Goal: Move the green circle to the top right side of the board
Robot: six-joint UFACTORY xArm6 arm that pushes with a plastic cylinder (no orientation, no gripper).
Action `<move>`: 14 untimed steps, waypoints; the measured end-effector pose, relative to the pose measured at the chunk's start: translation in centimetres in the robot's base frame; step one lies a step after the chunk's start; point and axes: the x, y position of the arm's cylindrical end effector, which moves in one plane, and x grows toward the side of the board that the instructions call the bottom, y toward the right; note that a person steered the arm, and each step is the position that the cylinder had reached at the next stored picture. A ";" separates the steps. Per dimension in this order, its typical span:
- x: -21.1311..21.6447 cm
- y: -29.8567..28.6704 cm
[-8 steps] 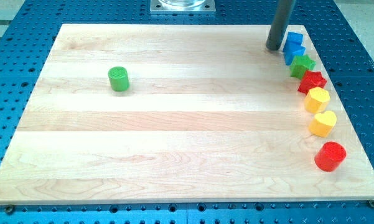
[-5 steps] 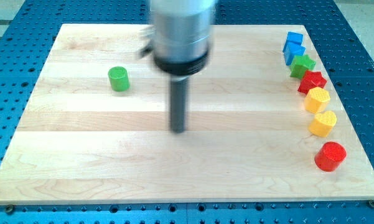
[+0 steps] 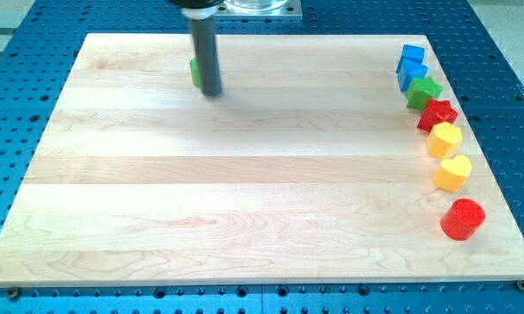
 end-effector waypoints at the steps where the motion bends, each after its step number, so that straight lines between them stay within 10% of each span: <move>1: 0.6 -8.3; 4: -5.0 12.5; 9: 0.9 20.3; 14: -7.7 23.2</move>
